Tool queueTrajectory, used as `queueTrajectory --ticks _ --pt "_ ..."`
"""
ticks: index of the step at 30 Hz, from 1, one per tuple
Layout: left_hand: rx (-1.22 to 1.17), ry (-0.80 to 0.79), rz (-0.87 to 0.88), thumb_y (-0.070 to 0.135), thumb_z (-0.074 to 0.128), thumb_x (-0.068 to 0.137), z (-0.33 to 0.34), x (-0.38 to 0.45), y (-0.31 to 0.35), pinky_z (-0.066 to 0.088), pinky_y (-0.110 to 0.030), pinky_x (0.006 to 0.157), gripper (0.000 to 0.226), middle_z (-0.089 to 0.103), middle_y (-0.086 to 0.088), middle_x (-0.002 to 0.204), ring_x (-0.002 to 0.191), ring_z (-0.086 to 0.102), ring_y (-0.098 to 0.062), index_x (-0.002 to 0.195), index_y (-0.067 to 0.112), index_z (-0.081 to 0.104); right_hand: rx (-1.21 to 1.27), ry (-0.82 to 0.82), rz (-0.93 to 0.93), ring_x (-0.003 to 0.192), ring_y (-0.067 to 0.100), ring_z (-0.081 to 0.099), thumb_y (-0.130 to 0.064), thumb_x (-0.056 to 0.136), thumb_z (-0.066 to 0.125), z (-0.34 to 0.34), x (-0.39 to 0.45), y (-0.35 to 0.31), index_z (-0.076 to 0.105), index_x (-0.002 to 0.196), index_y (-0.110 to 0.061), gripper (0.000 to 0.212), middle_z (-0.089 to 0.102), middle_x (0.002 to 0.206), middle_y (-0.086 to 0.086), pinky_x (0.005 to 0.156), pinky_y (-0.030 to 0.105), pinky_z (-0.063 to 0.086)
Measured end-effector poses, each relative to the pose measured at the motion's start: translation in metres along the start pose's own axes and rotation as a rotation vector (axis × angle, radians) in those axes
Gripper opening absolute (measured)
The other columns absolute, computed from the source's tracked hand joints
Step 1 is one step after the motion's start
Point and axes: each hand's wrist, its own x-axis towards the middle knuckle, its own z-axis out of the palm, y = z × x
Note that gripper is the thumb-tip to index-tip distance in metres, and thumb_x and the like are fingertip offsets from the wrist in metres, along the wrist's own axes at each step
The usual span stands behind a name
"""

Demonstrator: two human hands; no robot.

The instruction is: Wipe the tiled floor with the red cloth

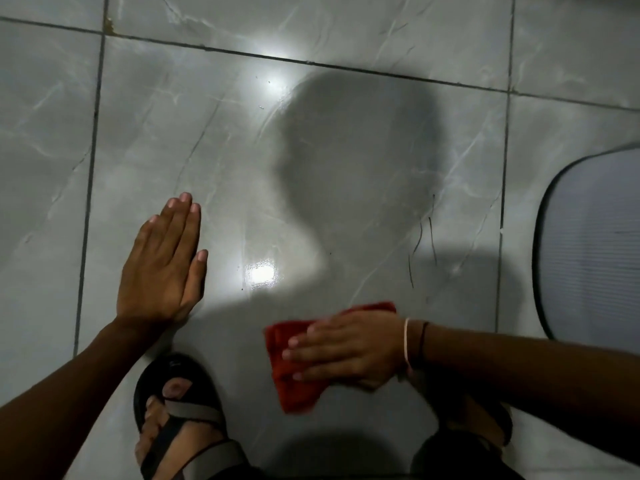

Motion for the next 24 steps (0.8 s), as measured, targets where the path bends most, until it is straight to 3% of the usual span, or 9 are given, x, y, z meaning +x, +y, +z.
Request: queueTrajectory --ticks 3,6,8,9,11,15,18,21,24 --pt "0.011 0.003 0.001 0.027 0.036 0.106 -0.001 0.000 0.000 0.015 -0.043 0.133 0.066 0.020 -0.017 0.175 0.164 0.016 -0.028 0.165 0.001 0.022 -0.132 0.225 0.459 0.154 0.029 0.039 -0.023 0.104 0.056 -0.044 -0.033 0.071 0.053 0.150 -0.012 0.047 0.046 0.161 0.017 0.126 0.050 0.037" --pt "0.008 0.010 0.003 0.026 0.035 0.106 -0.001 0.000 0.000 0.012 -0.041 0.134 0.066 0.020 -0.017 0.175 0.164 0.016 -0.028 0.165 0.001 0.021 -0.203 0.430 1.059 0.155 0.031 0.035 -0.036 0.110 0.040 -0.091 -0.077 0.134 0.040 0.158 -0.021 0.049 0.037 0.166 0.015 0.123 0.053 0.042" --pt "0.005 -0.001 -0.001 0.027 0.034 0.107 -0.001 0.000 0.000 0.009 -0.039 0.134 0.066 0.019 -0.017 0.175 0.164 0.014 -0.028 0.166 0.001 0.021 -0.203 0.556 1.349 0.157 0.028 0.031 -0.040 0.110 0.039 -0.094 -0.071 0.139 0.035 0.160 -0.024 0.053 0.032 0.170 0.011 0.126 0.048 0.038" --pt "0.001 -0.006 -0.002 0.027 0.034 0.107 -0.001 0.000 0.000 0.009 -0.039 0.134 0.066 0.019 -0.017 0.175 0.164 0.014 -0.028 0.166 0.001 0.021 -0.209 0.591 1.411 0.158 0.027 0.028 -0.040 0.110 0.038 -0.086 -0.061 0.128 0.032 0.161 -0.023 0.054 0.029 0.171 0.010 0.128 0.046 0.036" --pt "-0.001 0.000 -0.002 0.027 0.034 0.106 0.000 -0.001 0.001 0.010 -0.040 0.134 0.066 0.019 -0.017 0.175 0.164 0.015 -0.029 0.165 0.001 0.021 -0.228 0.568 1.356 0.161 0.024 0.021 -0.041 0.110 0.038 -0.054 -0.039 0.077 0.028 0.163 -0.023 0.057 0.023 0.173 0.009 0.131 0.040 0.030" --pt "-0.004 0.006 -0.007 0.028 0.034 0.106 -0.001 0.000 0.002 0.009 -0.039 0.134 0.066 0.020 -0.017 0.175 0.164 0.016 -0.029 0.165 0.001 0.022 -0.099 0.203 0.832 0.162 0.030 0.016 -0.041 0.107 0.043 0.015 -0.025 -0.054 0.027 0.163 -0.022 0.062 0.019 0.173 0.011 0.127 0.050 0.031" --pt "-0.003 -0.002 -0.015 0.029 0.032 0.106 -0.003 0.001 0.002 0.008 -0.039 0.134 0.066 0.019 -0.016 0.175 0.164 0.014 -0.028 0.165 0.002 0.021 -0.069 0.117 0.600 0.161 0.029 0.023 -0.036 0.107 0.047 0.014 -0.042 -0.043 0.031 0.162 -0.022 0.059 0.025 0.172 0.012 0.132 0.044 0.025" --pt "-0.009 -0.008 -0.007 0.031 0.030 0.107 -0.001 0.001 0.001 0.007 -0.038 0.134 0.066 0.018 -0.016 0.176 0.165 0.011 -0.025 0.166 0.003 0.020 -0.129 0.181 0.626 0.158 0.028 0.029 -0.030 0.105 0.049 -0.017 -0.059 0.013 0.044 0.156 -0.020 0.052 0.036 0.167 0.013 0.132 0.044 0.027" --pt "-0.002 0.005 -0.006 0.031 0.031 0.107 0.002 0.000 -0.001 0.008 -0.039 0.134 0.066 0.018 -0.016 0.175 0.165 0.011 -0.024 0.166 0.004 0.019 -0.198 0.342 0.925 0.156 0.030 0.034 -0.029 0.107 0.044 -0.065 -0.082 0.100 0.044 0.156 -0.020 0.049 0.039 0.166 0.014 0.128 0.052 0.034"
